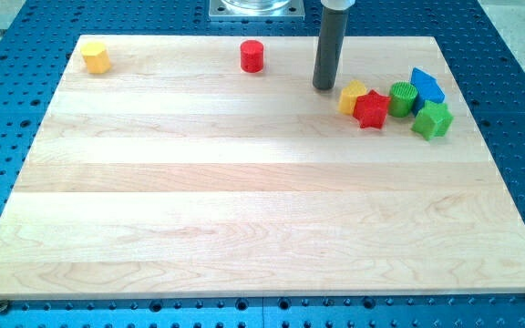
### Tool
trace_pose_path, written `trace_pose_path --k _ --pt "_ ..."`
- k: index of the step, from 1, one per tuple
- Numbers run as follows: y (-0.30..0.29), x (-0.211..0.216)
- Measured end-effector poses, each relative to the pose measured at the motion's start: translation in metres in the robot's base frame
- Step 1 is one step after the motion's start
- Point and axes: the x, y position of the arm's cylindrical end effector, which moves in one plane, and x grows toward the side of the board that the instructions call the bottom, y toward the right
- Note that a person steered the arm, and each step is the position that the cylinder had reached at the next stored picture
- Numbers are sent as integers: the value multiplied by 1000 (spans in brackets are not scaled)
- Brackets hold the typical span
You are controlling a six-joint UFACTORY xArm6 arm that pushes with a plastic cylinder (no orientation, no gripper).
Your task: Push the heart to the top right of the board
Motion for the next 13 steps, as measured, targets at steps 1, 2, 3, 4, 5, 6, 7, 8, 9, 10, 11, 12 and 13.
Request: trace_pose_path --k 1,2,3,4,5,6,7,8,9,10,11,12,13 --pt "-33 41" --pt "-62 91" --pt "-39 113" --pt "2 99" --pt "4 88" --pt "20 44" --pt "20 44" --pt "28 36" --pt "29 46" --pt "40 39" --pt "58 34" --pt "89 13" --pt "100 8"
